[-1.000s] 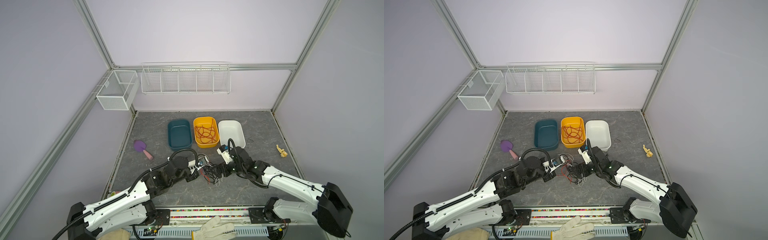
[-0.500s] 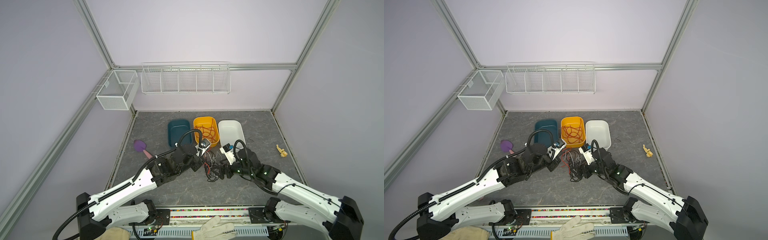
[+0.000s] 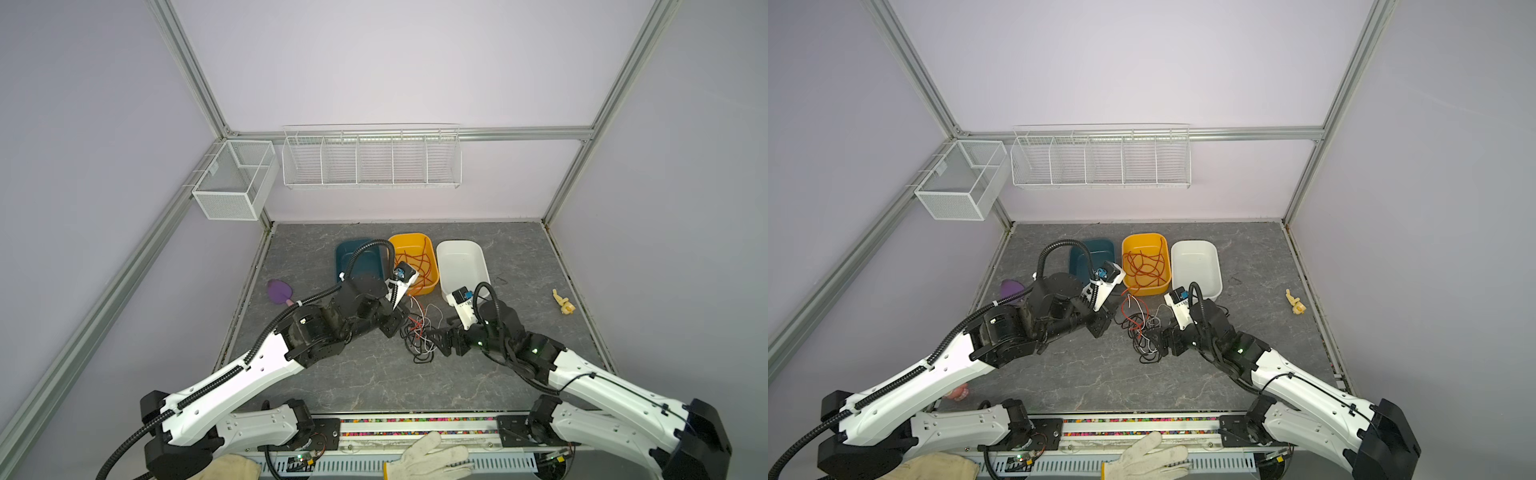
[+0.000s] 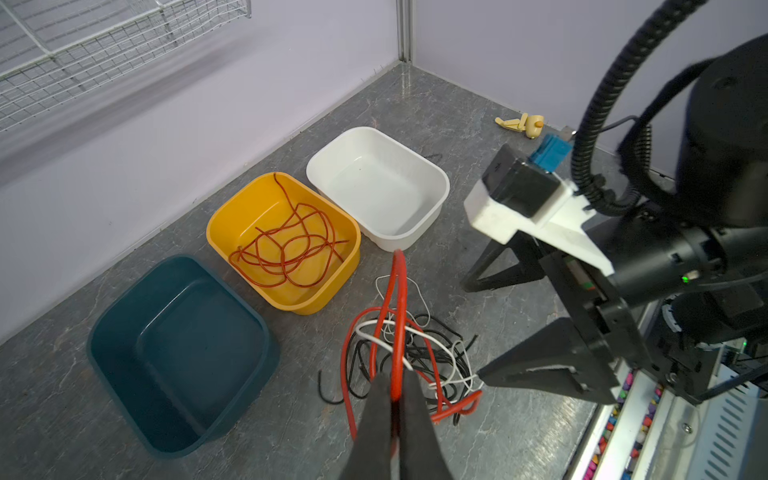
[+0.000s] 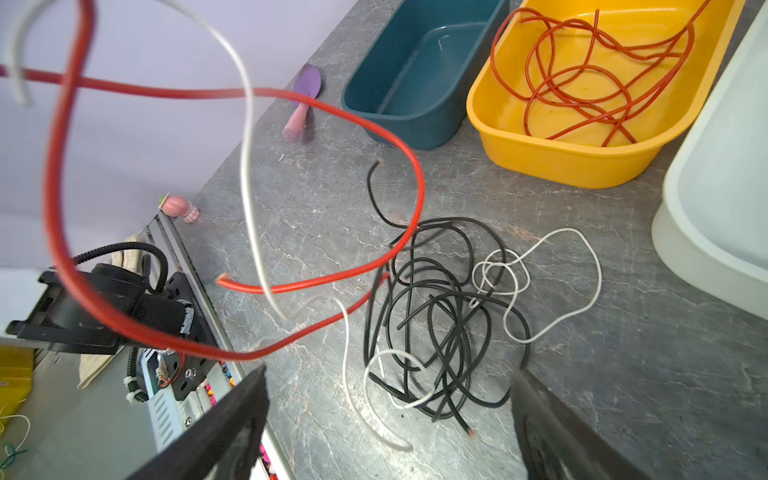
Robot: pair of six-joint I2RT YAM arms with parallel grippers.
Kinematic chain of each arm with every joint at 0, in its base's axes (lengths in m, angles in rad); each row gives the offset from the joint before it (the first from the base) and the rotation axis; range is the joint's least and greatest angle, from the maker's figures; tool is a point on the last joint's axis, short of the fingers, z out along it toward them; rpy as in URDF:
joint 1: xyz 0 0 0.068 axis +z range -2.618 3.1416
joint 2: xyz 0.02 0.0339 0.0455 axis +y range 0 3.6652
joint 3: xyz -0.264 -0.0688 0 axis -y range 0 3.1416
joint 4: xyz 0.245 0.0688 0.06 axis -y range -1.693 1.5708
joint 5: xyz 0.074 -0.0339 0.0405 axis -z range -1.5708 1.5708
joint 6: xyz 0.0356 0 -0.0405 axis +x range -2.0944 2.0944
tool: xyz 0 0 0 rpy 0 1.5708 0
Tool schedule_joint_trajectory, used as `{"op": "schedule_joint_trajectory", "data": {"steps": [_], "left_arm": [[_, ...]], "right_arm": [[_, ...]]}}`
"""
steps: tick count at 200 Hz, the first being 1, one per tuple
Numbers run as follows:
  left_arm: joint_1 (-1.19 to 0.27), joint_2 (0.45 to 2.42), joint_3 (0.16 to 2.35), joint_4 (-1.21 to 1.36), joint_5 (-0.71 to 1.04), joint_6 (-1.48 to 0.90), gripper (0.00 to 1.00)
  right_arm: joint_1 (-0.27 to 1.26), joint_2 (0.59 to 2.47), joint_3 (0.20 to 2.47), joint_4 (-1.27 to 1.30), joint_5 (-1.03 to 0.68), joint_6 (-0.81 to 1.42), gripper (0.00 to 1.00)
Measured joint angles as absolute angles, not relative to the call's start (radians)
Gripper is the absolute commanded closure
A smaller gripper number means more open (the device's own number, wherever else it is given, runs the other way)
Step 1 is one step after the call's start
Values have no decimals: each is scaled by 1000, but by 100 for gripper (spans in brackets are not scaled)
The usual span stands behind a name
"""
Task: Untangle the cables
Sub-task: 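Pull the red wire up with the left gripper while the right holds the bundle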
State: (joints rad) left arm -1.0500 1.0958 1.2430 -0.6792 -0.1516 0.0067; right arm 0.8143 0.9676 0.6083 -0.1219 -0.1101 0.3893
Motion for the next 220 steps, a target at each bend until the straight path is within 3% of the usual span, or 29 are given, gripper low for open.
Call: {"op": "schedule_joint_trajectory", "data": {"steps": [85,154,199,220], "left_arm": [[-1050,1090,1309,-807,-53,-8,100],[-1050,1089,1316,-836,48,-20,100],[-1050,1087,1316,-836,130,-34,100],[-1052,1087,1316,-836,152,-42,100]], "right_arm": [[814,955,589,-65,-184,393,10],[814,930,565,-31,-204,397,18],[818,935,558,-9,-207,411,32],[821,935,556,-2,-204,417,53]]}}
